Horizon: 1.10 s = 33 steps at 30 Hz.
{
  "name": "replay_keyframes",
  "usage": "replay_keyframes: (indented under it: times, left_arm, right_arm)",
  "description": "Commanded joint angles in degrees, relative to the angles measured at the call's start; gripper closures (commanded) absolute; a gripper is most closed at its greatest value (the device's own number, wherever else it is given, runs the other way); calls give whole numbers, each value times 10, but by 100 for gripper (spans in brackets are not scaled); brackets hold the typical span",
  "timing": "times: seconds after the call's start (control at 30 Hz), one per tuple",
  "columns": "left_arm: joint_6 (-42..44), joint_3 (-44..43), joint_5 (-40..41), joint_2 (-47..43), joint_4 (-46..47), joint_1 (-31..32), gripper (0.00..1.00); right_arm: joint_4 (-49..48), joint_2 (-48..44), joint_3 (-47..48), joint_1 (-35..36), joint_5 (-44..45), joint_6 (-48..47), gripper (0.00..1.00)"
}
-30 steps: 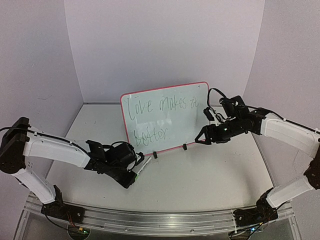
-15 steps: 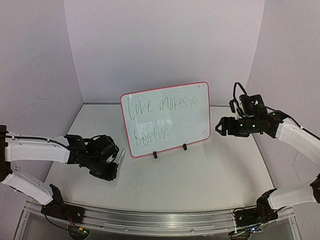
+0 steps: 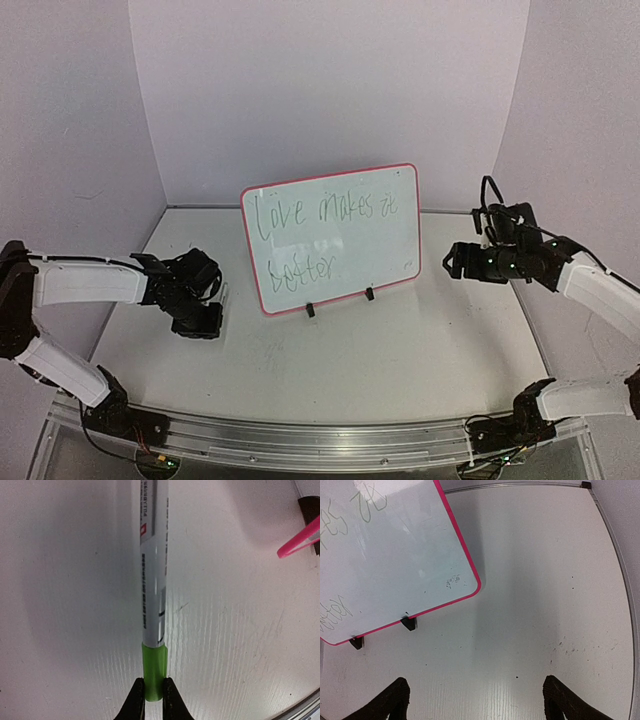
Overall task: Write a sentence on the whiteboard
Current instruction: Put down the whiteboard marker at the center of the board, then reset both arms
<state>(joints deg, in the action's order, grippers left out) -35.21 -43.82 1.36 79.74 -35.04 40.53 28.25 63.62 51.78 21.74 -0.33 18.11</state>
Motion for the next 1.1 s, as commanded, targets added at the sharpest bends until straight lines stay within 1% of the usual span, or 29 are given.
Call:
replay_keyframes:
  times: [0.0,0.07,0.23,0.3,0.37,0.47,0.67,0.83,0.9,1.0,1.03,1.07]
  left_arm:
    - [59,-40,-12,42,64,-35,83]
    - [74,-48,-12,55,76,-49,72]
    - [95,-71,-4,71,93,-72,37]
    - [106,-76,-2,69,99,-77,25]
    - [115,-80,6,61,102,-87,15]
    - [132,-83,16,38,115,-123,7]
    - [167,-82,52,-30,167,-224,1]
    - [188,-68,59,-91,241,-321,1]
    - [198,-59,75,-108,267,-341,0]
    - [227,-31,123,-137,323,-345,1]
    - [234,-7,140,-149,341,-345,1]
    - [244,16,156,-167,380,-345,1]
  right_arm:
    - [-39,-10,-18,-8,36,-3,12]
    - [-47,-13,-25,-10,40,-4,11]
    - [-59,-18,-37,-14,50,-4,10]
    - [-61,-22,-42,-15,57,-7,10]
    - [-69,-29,-49,-18,61,-13,9]
    - [-93,-44,-68,-26,66,-18,5]
    - [-167,-75,-116,-66,42,-31,3]
    - [-233,-95,-158,-108,36,-42,3]
    - [-262,-110,-181,-127,37,-46,3]
    - [-322,-140,-221,-146,44,-55,3]
    - [-337,-148,-239,-150,52,-59,3]
    - [-357,-159,-253,-152,67,-61,3]
